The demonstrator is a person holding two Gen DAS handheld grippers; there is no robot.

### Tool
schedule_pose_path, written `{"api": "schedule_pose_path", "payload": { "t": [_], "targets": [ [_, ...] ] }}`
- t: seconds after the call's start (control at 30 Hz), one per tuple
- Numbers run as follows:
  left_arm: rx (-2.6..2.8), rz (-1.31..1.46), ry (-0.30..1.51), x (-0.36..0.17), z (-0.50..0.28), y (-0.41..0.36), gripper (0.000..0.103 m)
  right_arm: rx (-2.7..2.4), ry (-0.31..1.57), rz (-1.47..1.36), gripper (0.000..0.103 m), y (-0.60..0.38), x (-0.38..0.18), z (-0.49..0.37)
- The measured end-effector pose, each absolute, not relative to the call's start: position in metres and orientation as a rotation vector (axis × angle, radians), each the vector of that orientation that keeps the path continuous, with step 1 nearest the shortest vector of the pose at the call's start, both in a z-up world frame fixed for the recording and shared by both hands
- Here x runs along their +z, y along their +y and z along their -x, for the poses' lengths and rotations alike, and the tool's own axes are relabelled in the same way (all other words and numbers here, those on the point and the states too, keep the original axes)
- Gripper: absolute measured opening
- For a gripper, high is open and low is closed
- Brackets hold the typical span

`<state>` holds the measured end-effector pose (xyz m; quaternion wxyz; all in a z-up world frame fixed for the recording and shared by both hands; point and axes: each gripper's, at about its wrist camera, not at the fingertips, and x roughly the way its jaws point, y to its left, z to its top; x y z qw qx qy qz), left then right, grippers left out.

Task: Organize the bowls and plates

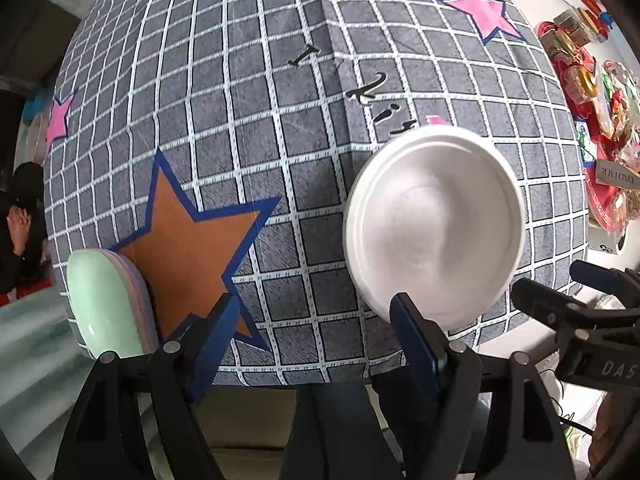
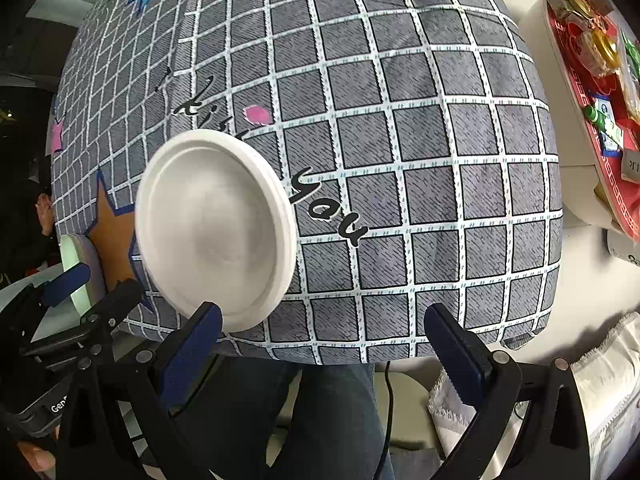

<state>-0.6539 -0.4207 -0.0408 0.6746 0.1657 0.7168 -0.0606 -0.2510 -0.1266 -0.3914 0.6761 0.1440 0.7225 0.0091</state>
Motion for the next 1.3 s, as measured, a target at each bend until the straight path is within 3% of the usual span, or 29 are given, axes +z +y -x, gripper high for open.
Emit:
{"api": "schedule_pose_path", "payload": {
  "t": [0.23, 0.5, 0.93, 1.3],
  "targets": [
    [-0.117, -0.328, 1.635, -0.078, 0.654, -0.382, 0.081, 0.011, 1.656, -0.279, 0.102, -0.126, -0.399, 0.246],
    [-0.124, -0.325, 1.634, -0.077, 0.655, -0.391, 0.081, 0.004, 1.668, -0.247, 0.102, -0.126, -0.398, 0.241],
    [-0.087, -0.337, 1.625, -0.180, 0.552, -0.369, 0.081, 0.019, 1.673, -0.218, 0.102, -0.124, -0.409, 0.224],
    [-0.077, -0.317, 1.635, -0.223, 0.513, -0.378, 0.081, 0.025, 1.684, -0.204, 0.101, -0.123, -0.422, 0.218]
  ]
}}
